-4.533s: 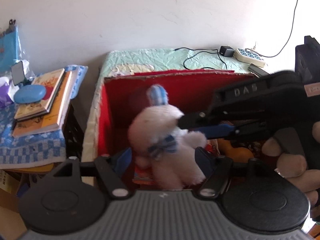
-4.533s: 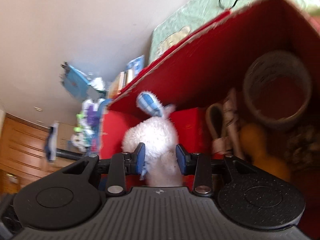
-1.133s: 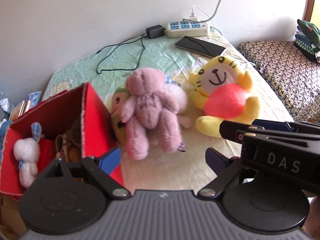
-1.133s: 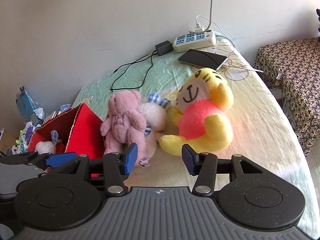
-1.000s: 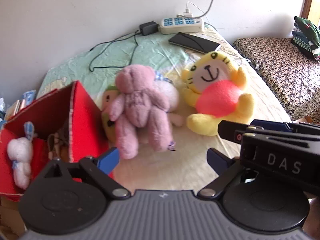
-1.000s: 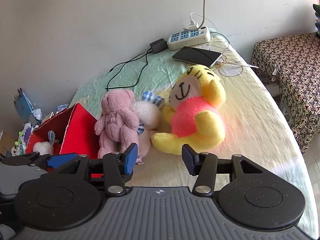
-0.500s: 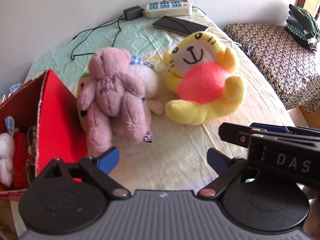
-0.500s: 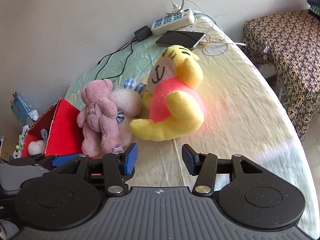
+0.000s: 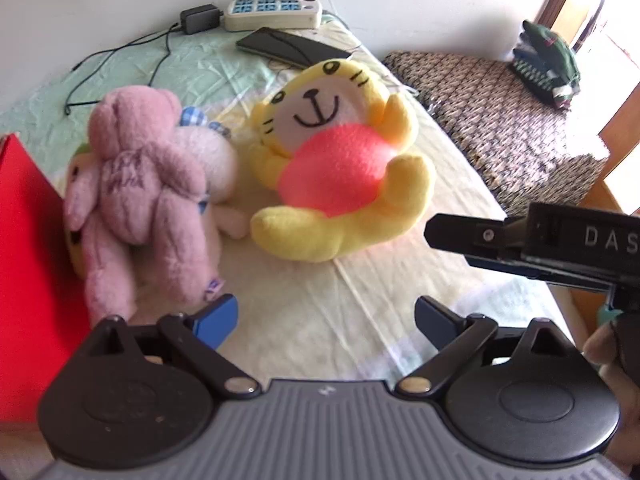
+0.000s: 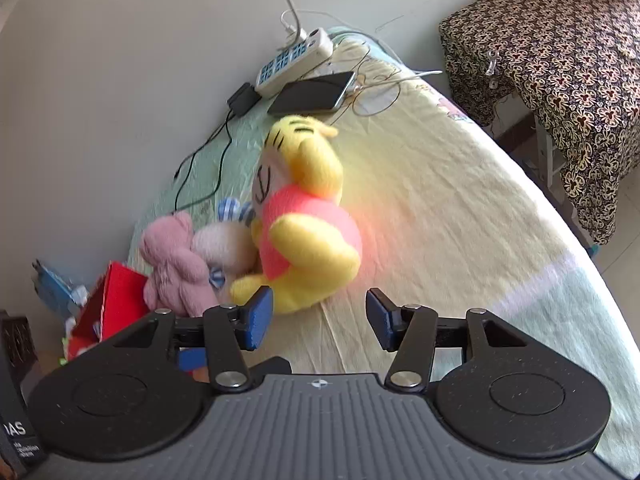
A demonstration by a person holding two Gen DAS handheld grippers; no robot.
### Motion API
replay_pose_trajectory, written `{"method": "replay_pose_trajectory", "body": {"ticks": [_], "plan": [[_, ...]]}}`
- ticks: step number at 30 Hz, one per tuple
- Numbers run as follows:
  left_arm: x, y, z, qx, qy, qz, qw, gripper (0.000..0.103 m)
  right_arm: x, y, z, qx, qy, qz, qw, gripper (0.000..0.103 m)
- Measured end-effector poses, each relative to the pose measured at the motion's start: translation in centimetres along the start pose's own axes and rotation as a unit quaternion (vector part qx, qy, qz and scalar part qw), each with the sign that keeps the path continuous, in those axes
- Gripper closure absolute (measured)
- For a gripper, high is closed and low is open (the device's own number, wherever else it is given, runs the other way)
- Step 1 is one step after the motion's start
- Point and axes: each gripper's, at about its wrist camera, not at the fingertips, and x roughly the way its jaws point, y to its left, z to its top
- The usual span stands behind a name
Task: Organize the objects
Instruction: 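Grasp the yellow-and-pink tiger plush with the right tool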
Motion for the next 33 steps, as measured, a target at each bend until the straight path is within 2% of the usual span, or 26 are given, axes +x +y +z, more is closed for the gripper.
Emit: {"method": "replay_pose_trajectory", "body": {"ticks": [4,9,13,18,22,25,29,33], "plan": [[0.2,0.5,1.1,-0.012,-0.022,-0.048,0.9985,0.003,0.4,-0.9,1.7,0.011,-0.016,0.013,1.0,0.041],[1.3,0.9,3.0,-0.022,-0.035,-0.081,0.9958,0.003,2.0,-2.2,4.0,0.057,-0.021,0.042,0.997,0.039],[2.6,1.2,4.5,-0.036,-0.034,-0.106,0.9932,0.003,4.7,-2.4,5.3,0.054,0.003,0.043,0.998,0.036],[5.0,0.8,5.7,-0.022,-0.024,-0.086,0.9957,0.003,7.3,-2.6,5.7,0.065,0.031,0.061,0.996,0.036],[6.8,1.0,6.5,-0.02,-0.006,-0.097,0.995,0.003,9.2,-2.5,6.0,0.064,0.048,0.072,0.994,0.036],[8.0,0.9,6.6,-0.013,0.0,-0.089,0.9959,0.004,10.2,-2.5,6.0,0.072,0.06,0.087,0.992,0.037],[8.0,1.2,6.4,-0.017,-0.005,-0.093,0.9955,0.004,10.6,-3.1,5.8,0.101,0.071,0.117,0.986,0.046],[7.6,1.2,6.1,-0.014,-0.011,-0.096,0.9953,0.006,10.1,-2.8,5.7,0.089,0.073,0.127,0.985,0.053]]}}
